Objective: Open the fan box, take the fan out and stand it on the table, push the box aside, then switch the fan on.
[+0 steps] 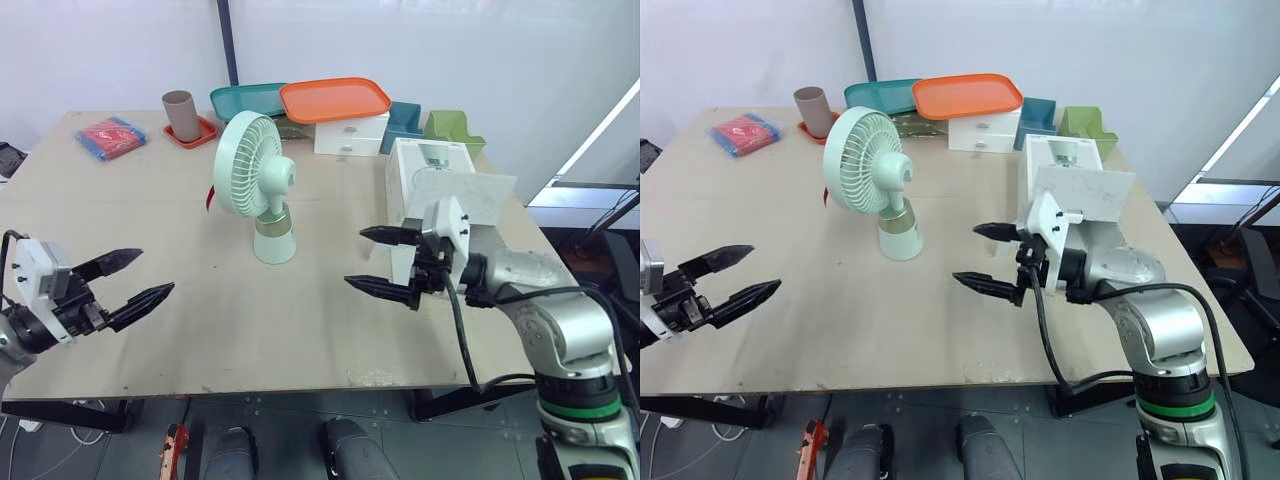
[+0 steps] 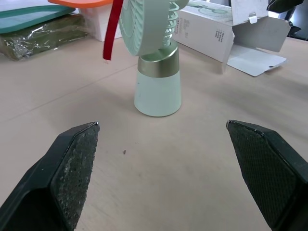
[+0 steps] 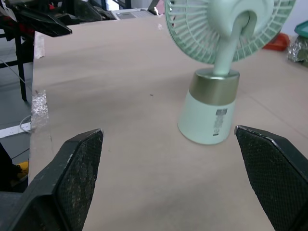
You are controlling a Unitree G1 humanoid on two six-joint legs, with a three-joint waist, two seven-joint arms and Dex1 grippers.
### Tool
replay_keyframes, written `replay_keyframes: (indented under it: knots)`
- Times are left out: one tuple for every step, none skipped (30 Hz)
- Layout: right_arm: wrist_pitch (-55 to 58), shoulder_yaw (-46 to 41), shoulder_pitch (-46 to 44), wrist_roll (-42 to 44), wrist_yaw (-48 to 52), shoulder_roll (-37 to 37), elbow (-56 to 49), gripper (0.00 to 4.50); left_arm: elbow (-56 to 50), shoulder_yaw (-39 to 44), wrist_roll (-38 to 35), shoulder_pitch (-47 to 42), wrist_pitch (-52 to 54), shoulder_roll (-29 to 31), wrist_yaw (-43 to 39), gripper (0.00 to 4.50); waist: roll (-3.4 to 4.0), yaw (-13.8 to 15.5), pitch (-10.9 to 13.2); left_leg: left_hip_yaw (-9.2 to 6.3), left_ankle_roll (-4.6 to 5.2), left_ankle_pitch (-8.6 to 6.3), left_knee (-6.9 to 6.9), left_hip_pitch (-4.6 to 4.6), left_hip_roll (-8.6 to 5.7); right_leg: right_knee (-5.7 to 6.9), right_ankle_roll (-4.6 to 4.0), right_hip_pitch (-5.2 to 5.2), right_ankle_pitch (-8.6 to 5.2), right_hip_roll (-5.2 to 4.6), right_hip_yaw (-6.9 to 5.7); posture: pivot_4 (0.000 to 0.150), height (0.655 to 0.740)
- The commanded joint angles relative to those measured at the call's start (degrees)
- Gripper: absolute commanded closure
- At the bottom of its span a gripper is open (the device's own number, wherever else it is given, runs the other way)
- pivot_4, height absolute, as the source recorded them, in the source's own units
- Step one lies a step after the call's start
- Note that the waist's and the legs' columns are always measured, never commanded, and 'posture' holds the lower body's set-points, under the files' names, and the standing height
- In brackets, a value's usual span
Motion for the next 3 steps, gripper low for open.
replay_keyframes:
  knots:
    - [-3.5,0.4,2.4,-0.6,-0.8,-1.1,-2.8,0.04,-0.1,-0.9,0.9,-1.5,-2.5,-0.6,0.0,0.00,0.00,0.1,0.0,0.00,0.00,0.00,0.00,0.00,0.00,0.00,0.01,0.00,0.00,0.00,0.00,0.150,0.7400]
    - [-3.7,0.4,2.2,-1.0,-1.4,-0.9,-2.0,0.04,0.1,-1.4,1.4,-1.6,-2.8,-0.6,-0.1,0.00,0.00,0.1,0.0,0.03,0.00,0.00,0.00,0.00,0.00,0.00,0.01,-0.01,0.00,0.00,0.03,0.150,0.7400]
    - [-3.9,0.4,2.0,-1.3,-1.8,-0.8,-1.5,0.04,0.3,-1.7,1.8,-1.6,-3.1,-0.6,-0.2,0.00,0.00,0.1,0.0,0.03,0.00,0.00,0.01,0.01,0.00,0.00,0.01,0.00,0.01,0.00,0.03,0.150,0.7400]
